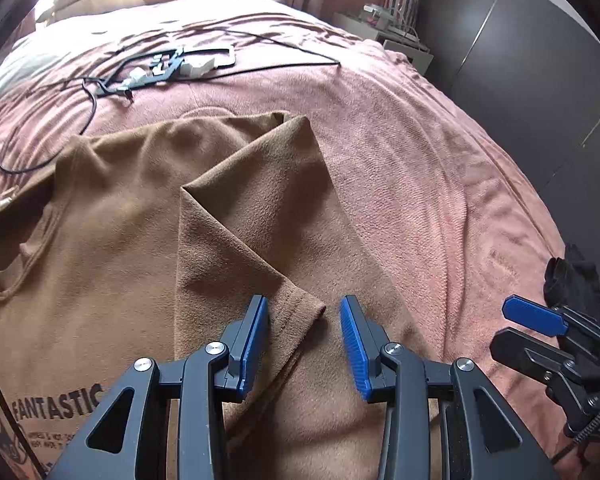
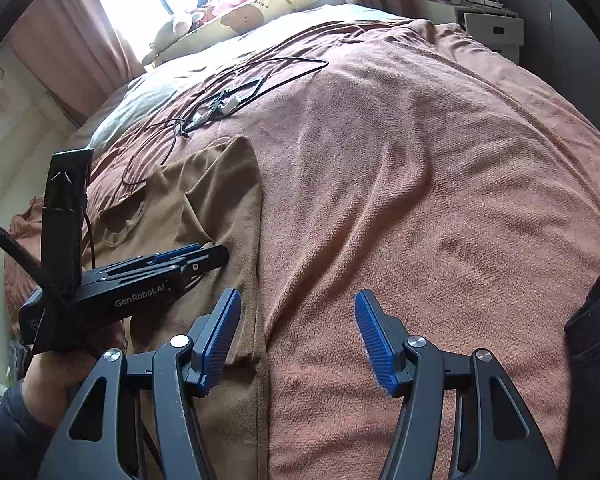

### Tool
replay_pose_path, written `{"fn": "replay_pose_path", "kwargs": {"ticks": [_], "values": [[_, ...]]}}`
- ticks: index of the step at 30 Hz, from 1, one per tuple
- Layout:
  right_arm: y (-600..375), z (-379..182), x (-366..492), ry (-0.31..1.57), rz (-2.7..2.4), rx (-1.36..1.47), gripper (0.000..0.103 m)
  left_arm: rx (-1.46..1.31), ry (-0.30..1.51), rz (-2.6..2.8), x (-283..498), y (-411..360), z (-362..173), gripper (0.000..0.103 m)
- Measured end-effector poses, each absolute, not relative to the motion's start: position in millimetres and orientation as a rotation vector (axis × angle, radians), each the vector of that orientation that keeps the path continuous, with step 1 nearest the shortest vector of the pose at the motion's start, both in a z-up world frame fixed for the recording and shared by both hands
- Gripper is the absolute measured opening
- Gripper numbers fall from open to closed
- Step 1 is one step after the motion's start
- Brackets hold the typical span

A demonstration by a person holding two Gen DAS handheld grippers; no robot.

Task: Fold small clothes
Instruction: 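Pinch the folded sleeve edge with the left tool and straighten it, then lift both tools open away from the shirt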

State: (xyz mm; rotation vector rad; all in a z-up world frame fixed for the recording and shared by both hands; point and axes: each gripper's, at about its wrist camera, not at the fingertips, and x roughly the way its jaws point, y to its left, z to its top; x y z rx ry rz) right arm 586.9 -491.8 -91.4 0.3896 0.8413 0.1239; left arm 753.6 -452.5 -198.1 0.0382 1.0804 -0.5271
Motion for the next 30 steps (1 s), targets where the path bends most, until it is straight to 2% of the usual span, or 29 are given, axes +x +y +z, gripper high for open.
{"fn": "replay_pose_path", "kwargs": {"ticks": [2,5,6,7,12,23,26,30], "values": [[-492,-93,588,0.84,0.129,0.386,0.058,-0.01,1.085,-0.513,760,-450,-203,0.038],[-490,-93,593,0.844,0.131,0.37,0.058,-0.041,1.088,-0.465,765,-445,-204,0.011],[-489,-92,595,0.844,0.134,0.369,0.058,-0.052,1.092,-0.469,767,-442,-203,0.005],[-488,-92,597,0.844,0.135,0.369,0.058,-0.071,1.096,-0.483,768,-438,-201,0.005],[-478,-89,613,0.852,0.151,0.359,0.058,-0.126,1.075,-0.484,769,-410,-185,0.004],[-436,-100,673,0.949,0.12,0.179,0.058,-0.066,1.067,-0.36,780,-353,-167,0.005],[-431,-101,687,0.957,0.107,0.163,0.058,-0.06,1.066,-0.334,785,-338,-167,0.009],[-427,-102,704,0.958,0.091,0.156,0.058,-0.083,1.046,-0.294,791,-318,-168,0.034]]}}
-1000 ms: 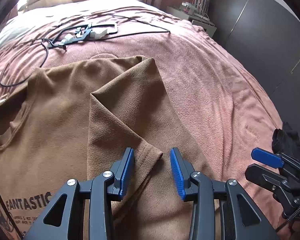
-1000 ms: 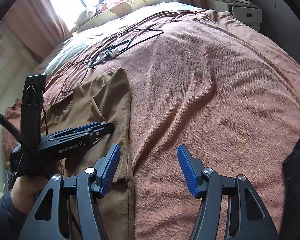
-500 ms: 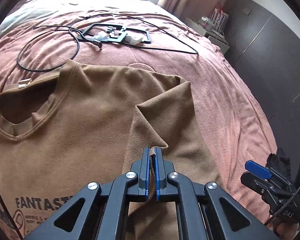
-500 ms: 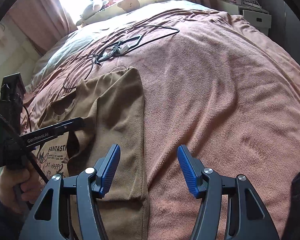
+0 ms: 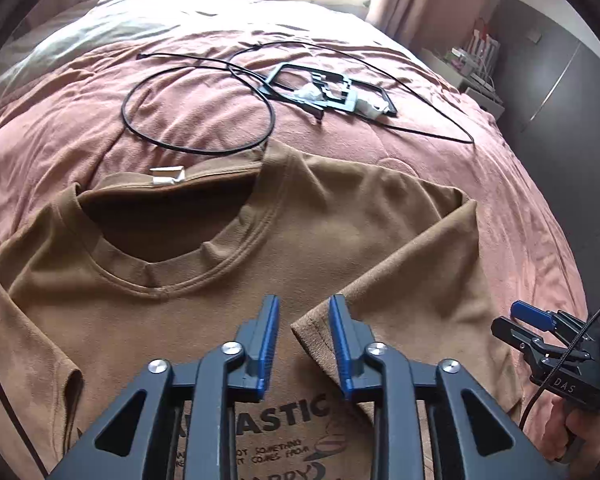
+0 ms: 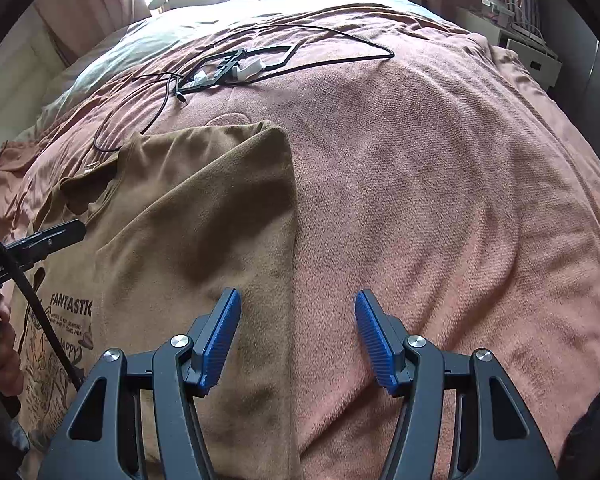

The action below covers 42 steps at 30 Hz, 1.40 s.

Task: Fold small clothes
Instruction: 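Lift both tools open away from the shirt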

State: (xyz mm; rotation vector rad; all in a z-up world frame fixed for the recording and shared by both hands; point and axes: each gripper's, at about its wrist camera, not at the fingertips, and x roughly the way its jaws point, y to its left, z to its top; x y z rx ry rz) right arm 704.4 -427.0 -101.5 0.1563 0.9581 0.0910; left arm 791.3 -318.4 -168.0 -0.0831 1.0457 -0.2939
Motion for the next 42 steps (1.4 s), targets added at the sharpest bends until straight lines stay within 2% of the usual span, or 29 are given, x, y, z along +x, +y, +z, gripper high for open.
{"fn": "replay_pose_path", "kwargs": {"ticks": [3,4,7,9,11,21,24,25,26,28,36,37,38,40,42], "values": [[-424,-104,718,0.969,0.085,0.139,0.058,-0.118,1.027,-0.308,793,-311,-171,0.049],[-424,-105,723,0.972,0.077,0.131,0.058,-0.118,1.03,-0.315,795,-312,-173,0.049],[-421,-107,740,0.981,0.056,0.116,0.047,-0.052,1.052,-0.316,797,-322,-185,0.049],[-420,-107,751,0.98,0.044,0.125,0.047,-0.019,1.069,-0.314,797,-327,-193,0.048],[-420,-106,761,0.968,0.032,0.122,0.046,-0.007,1.08,-0.3,798,-329,-201,0.041],[-424,-110,798,0.921,-0.01,0.157,0.046,-0.014,1.053,-0.308,803,-325,-205,0.041],[-429,-111,804,0.912,-0.064,0.144,0.035,-0.015,1.05,-0.307,804,-323,-205,0.041],[-430,-111,805,0.911,-0.118,0.119,0.024,-0.014,1.049,-0.306,804,-323,-206,0.04],[-433,-111,805,0.913,-0.146,0.115,0.024,-0.015,1.046,-0.304,805,-322,-206,0.04],[-438,-108,802,0.911,-0.107,0.172,0.024,-0.019,1.043,-0.291,806,-320,-206,0.037],[-421,-87,781,0.88,0.05,0.147,0.025,-0.073,1.016,-0.292,802,-304,-190,0.037],[-416,-89,781,0.892,0.064,0.139,0.03,-0.072,1.012,-0.285,802,-303,-188,0.037],[-413,-92,785,0.91,0.074,0.132,0.04,-0.069,1.014,-0.276,802,-301,-187,0.037],[-406,-96,792,0.923,0.076,0.109,0.053,-0.074,1.025,-0.277,802,-298,-186,0.037],[-400,-102,802,0.931,0.041,0.067,0.053,-0.076,1.027,-0.282,802,-295,-185,0.037]]}}
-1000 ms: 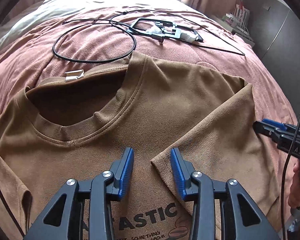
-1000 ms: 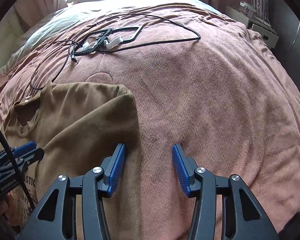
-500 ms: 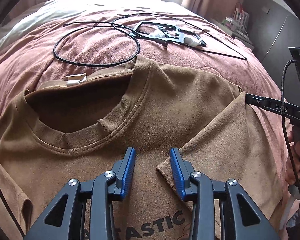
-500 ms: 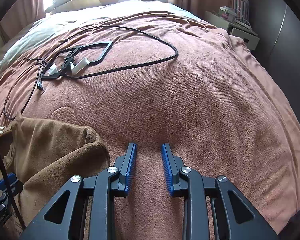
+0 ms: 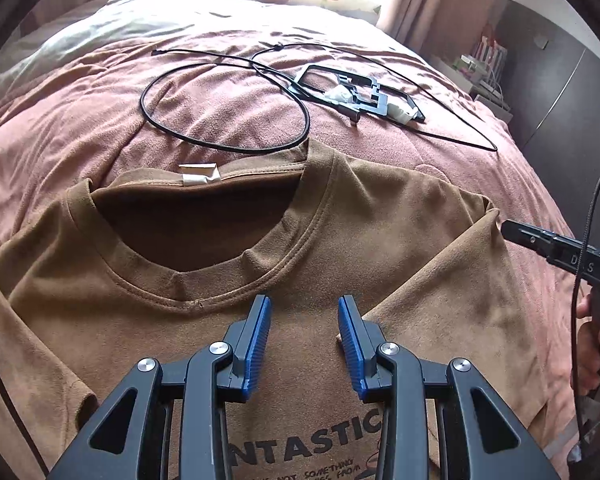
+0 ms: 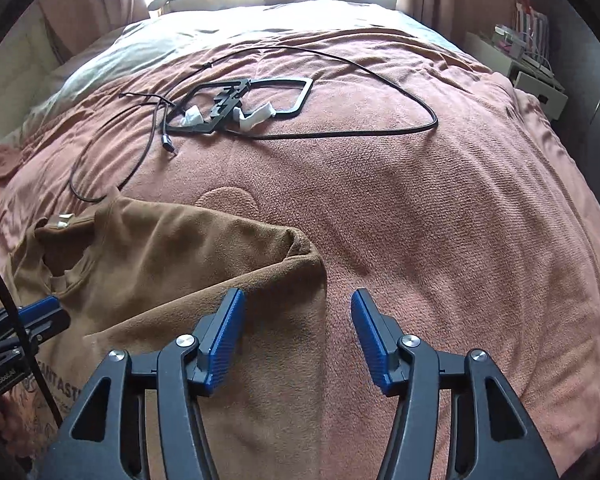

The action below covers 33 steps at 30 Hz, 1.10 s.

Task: Fold small clothes
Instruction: 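Lift both tools open away from the shirt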

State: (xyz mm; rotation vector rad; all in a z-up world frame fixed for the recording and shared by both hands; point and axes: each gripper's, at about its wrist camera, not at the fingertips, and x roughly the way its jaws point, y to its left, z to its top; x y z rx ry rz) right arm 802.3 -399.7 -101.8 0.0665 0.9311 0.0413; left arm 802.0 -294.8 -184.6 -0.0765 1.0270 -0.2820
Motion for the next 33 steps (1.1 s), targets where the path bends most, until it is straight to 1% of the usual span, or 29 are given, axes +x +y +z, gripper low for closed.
{"fn": "replay_pose_path", "kwargs": {"ticks": [4,9,14,17,19,20,21,22,23,25,26,27,28,30,33], "values": [[-395,-117,821,0.956,-0.038,0.04,0.053,-0.076,1.026,-0.285,802,-287,-187,0.037],[-394,-116,831,0.939,-0.05,0.085,0.053,-0.081,1.029,-0.293,804,-281,-193,0.037],[-403,-92,805,0.903,-0.027,0.139,0.053,-0.109,1.031,-0.301,800,-272,-189,0.037],[-402,-75,785,0.899,-0.015,0.123,0.053,-0.111,1.022,-0.309,792,-266,-176,0.037],[-401,-62,768,0.897,0.001,0.12,0.054,-0.112,1.018,-0.31,786,-261,-166,0.039],[-400,-55,758,0.899,0.011,0.126,0.061,-0.114,1.017,-0.309,781,-258,-160,0.041],[-399,-47,745,0.898,0.014,0.13,0.068,-0.116,1.016,-0.309,777,-255,-154,0.044],[-399,-38,731,0.89,0.013,0.125,0.08,-0.117,1.013,-0.308,771,-251,-147,0.05],[-396,-28,717,0.877,0.008,0.111,0.086,-0.116,1.008,-0.309,765,-248,-140,0.054],[-391,-10,690,0.852,-0.004,0.079,0.088,-0.1,0.988,-0.3,749,-239,-122,0.076],[-387,-3,677,0.851,-0.002,0.071,0.093,-0.093,0.972,-0.296,741,-233,-113,0.082],[-384,5,662,0.848,0.005,0.07,0.096,-0.088,0.957,-0.293,732,-228,-104,0.091],[-382,13,648,0.842,0.01,0.07,0.101,-0.085,0.941,-0.29,723,-221,-94,0.099],[-377,27,621,0.823,0.007,0.059,0.103,-0.086,0.916,-0.286,703,-208,-75,0.103],[-368,48,582,0.804,0.026,0.044,0.103,-0.072,0.89,-0.261,674,-188,-48,0.103]]}}
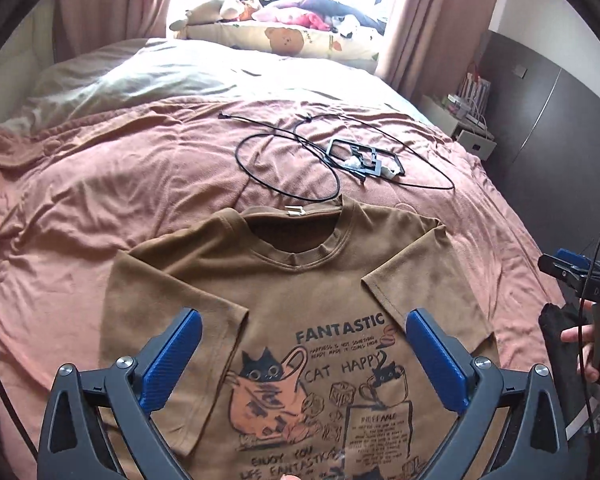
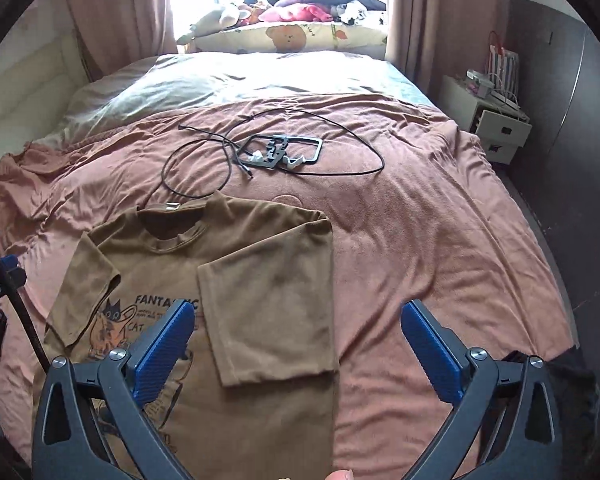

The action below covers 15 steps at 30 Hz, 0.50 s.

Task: Fold small clothes
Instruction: 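Lift both tools open away from the shirt, then move both tools to the shirt's hem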

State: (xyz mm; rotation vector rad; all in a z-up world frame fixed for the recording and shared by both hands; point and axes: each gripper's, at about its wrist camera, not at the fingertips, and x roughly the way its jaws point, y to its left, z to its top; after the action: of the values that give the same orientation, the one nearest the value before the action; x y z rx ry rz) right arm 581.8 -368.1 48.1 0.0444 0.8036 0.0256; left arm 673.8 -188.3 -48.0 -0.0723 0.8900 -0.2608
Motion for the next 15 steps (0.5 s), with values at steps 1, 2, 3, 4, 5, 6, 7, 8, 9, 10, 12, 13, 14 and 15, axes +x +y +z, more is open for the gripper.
{"fn": "replay_pose_path", "kwargs": {"ticks": [1,2,3,4,5,6,7,8,9,10,12,13,14,15], "values": [[-365,55,568,0.794,0.028,0.043,0.103,-0.071,0.883,-0.259,664,-182,-39,0.103],[-363,61,556,0.788,0.03,0.043,0.103,-0.072,0.879,-0.255,655,-176,-31,0.103],[-361,66,543,0.786,0.032,0.042,0.103,-0.075,0.875,-0.252,645,-169,-23,0.103],[-360,70,533,0.786,0.037,0.041,0.103,-0.082,0.867,-0.25,635,-163,-14,0.103],[-359,75,521,0.787,0.041,0.036,0.103,-0.085,0.857,-0.247,625,-157,-6,0.103],[-357,79,510,0.784,0.048,0.03,0.103,-0.086,0.851,-0.245,615,-152,1,0.103],[-355,83,499,0.78,0.054,0.027,0.103,-0.088,0.847,-0.248,605,-147,8,0.103],[-355,88,488,0.774,0.057,0.03,0.103,-0.09,0.844,-0.254,595,-142,14,0.103],[-355,93,476,0.767,0.058,0.039,0.103,-0.087,0.84,-0.258,585,-138,19,0.103],[-357,96,467,0.759,0.06,0.047,0.103,-0.079,0.834,-0.256,575,-134,25,0.103],[-357,103,445,0.742,0.065,0.047,0.103,-0.067,0.821,-0.253,556,-125,34,0.103],[-356,105,434,0.732,0.068,0.039,0.103,-0.071,0.815,-0.259,546,-120,38,0.103],[-355,107,423,0.723,0.072,0.029,0.103,-0.077,0.81,-0.262,537,-115,41,0.103],[-354,108,414,0.717,0.074,0.023,0.103,-0.08,0.805,-0.259,529,-111,43,0.103]]}}
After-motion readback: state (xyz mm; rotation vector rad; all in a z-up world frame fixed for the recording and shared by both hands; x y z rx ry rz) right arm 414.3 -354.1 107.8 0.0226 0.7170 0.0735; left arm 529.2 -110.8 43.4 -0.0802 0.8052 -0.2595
